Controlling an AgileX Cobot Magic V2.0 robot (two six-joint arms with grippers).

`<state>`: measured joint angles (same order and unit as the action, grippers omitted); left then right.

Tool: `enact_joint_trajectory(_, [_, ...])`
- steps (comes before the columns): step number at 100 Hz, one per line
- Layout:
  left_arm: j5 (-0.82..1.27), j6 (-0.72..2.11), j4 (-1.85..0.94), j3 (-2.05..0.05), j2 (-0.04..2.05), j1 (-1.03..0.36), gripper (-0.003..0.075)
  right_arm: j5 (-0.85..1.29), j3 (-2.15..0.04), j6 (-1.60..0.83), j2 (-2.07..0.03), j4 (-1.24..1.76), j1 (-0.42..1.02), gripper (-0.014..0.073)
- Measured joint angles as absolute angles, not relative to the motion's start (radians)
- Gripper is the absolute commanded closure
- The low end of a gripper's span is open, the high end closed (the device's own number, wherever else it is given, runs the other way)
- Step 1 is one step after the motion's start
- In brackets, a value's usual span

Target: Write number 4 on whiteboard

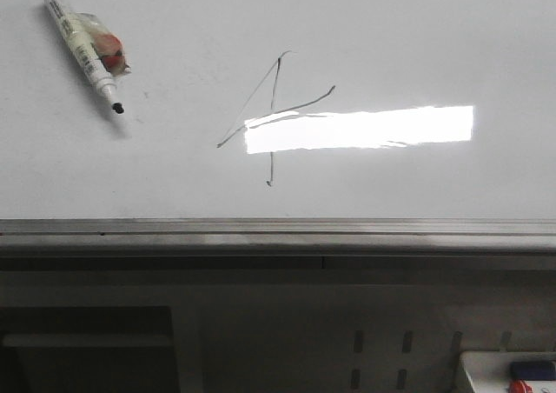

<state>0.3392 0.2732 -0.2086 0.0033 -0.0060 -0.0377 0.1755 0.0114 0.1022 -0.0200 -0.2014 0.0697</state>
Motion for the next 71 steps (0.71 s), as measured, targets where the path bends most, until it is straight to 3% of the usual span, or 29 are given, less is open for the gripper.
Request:
enact_joint_trajectory(18, [0.339,0.273,-0.21,0.003,-0.006,-0.035,0.0741,0.331,0.011,0.104,0.009,-0.201,0.068,0.0648])
enact_joint_trajectory(71, [0.339,0.273,-0.21,0.003,-0.006,-0.033,0.0741,0.335,0.011,0.106,0.01,-0.201,0.068,0.0648])
